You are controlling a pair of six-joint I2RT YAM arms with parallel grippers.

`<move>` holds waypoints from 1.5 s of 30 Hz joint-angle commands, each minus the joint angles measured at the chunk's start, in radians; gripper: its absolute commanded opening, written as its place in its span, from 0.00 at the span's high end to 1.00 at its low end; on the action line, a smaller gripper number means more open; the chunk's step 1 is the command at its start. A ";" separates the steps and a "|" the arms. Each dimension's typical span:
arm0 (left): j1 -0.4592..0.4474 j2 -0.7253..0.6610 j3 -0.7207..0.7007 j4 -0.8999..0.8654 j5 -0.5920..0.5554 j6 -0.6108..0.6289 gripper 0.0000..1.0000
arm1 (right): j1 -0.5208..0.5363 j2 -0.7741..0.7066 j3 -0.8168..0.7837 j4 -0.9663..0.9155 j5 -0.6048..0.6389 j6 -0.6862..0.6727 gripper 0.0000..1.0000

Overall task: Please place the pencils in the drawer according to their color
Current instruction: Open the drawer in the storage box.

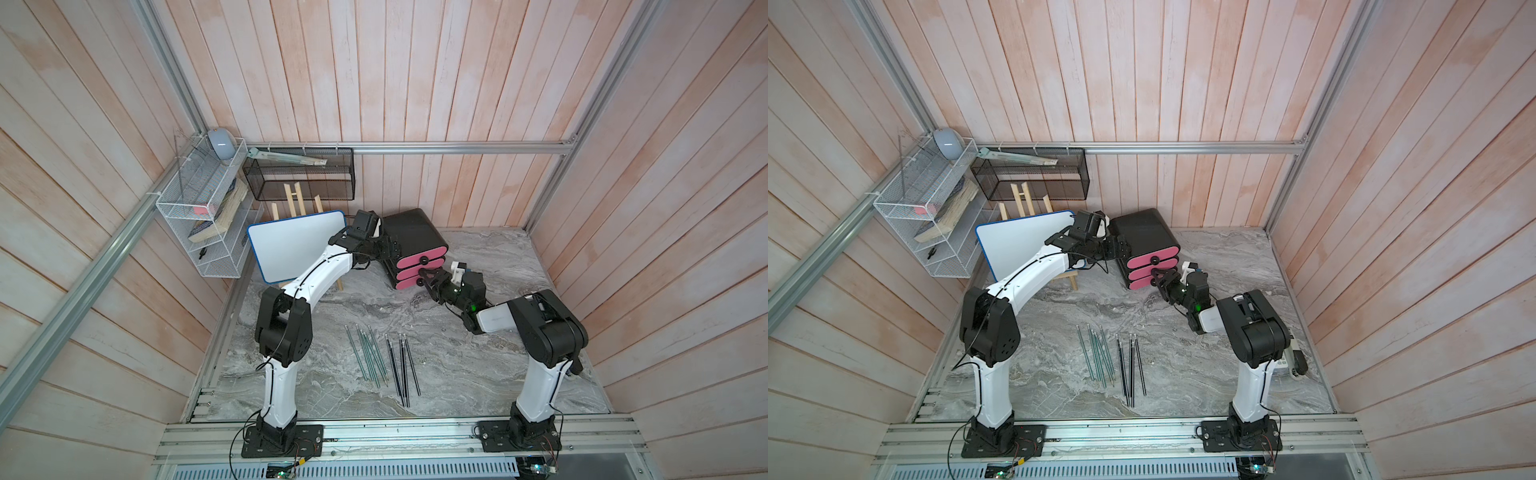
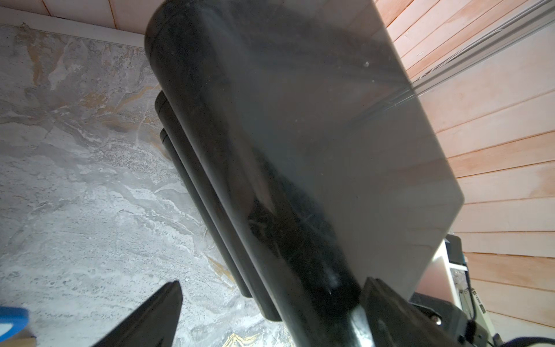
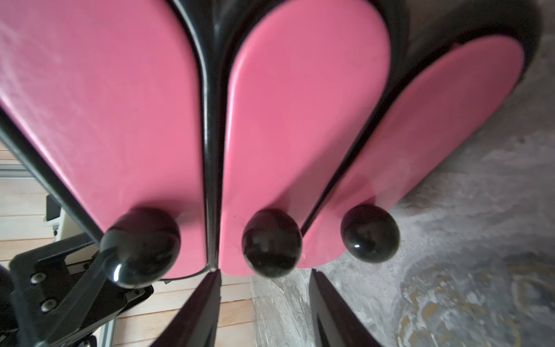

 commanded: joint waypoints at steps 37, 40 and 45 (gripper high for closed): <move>0.006 0.022 -0.047 0.013 0.020 0.010 0.01 | 0.002 -0.196 -0.232 0.060 -0.064 0.004 0.92; 0.004 0.018 -0.051 0.016 0.021 0.008 0.00 | 0.001 -0.239 -0.264 0.036 -0.067 -0.010 0.92; 0.004 0.011 -0.061 0.024 0.023 0.005 0.00 | 0.001 -0.277 -0.303 0.009 -0.069 -0.025 0.92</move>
